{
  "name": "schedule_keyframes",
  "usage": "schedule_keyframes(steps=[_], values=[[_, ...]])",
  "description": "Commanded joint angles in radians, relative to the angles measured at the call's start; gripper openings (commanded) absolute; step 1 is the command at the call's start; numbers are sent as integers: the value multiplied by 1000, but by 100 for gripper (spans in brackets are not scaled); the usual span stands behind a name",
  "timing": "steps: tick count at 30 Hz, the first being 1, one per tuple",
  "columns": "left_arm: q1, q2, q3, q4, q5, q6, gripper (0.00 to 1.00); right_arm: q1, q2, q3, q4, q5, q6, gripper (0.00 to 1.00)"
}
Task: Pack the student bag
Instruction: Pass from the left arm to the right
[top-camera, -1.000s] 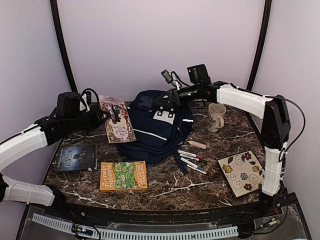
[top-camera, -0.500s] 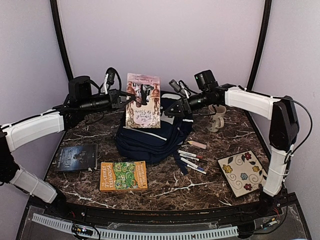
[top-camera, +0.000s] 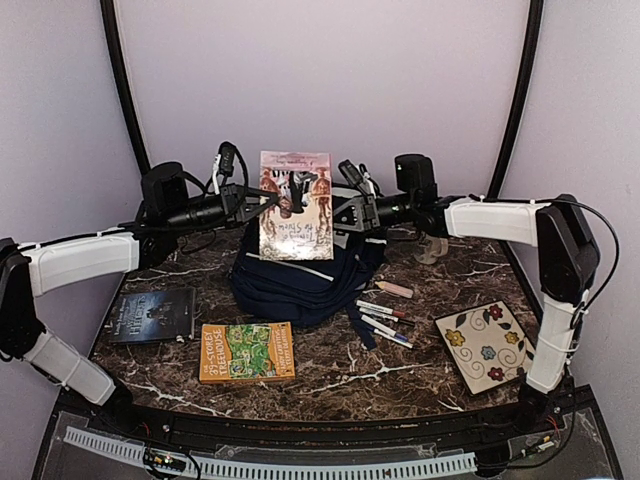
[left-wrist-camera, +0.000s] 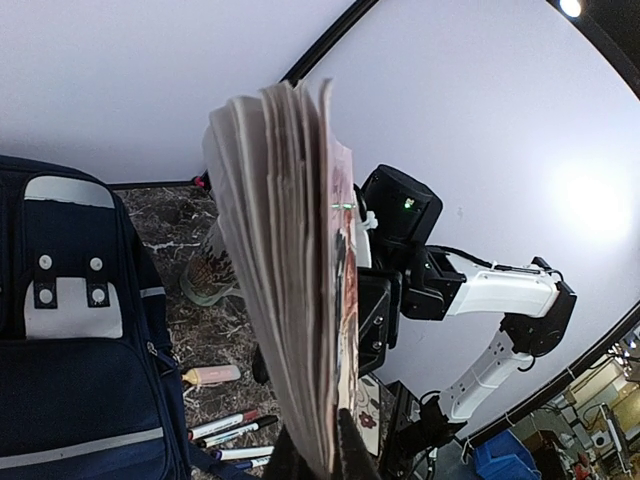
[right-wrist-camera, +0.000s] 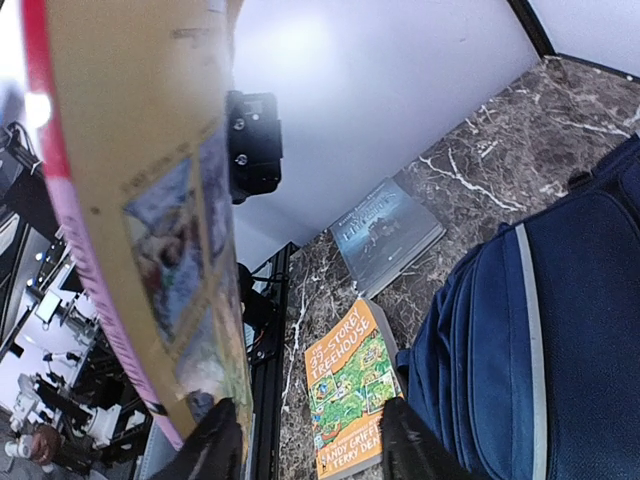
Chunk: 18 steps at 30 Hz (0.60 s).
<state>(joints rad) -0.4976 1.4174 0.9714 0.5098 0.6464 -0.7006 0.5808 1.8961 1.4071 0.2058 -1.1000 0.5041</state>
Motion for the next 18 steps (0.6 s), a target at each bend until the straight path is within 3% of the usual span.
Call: schedule_keyframes(steps=[1,3,5,10,14,18], values=[[-3,5,-18,103,34,-46,0,22,-16,24,130,-36,82,38],[-5,17,-20,111,40,-54,0,25,-17,26,131,-35,89,31],[-8,22,-22,111,40,-55,0,25,-16,30,118,-36,93,31],[-8,0,-39,140,35,-57,0,-3,-31,10,64,-22,53,51],[-8,-17,-18,59,14,-20,0,-70,-87,-64,185,-63,66,59],[-8,14,18,33,31,-8,0,-85,-94,-48,92,-101,-12,66]])
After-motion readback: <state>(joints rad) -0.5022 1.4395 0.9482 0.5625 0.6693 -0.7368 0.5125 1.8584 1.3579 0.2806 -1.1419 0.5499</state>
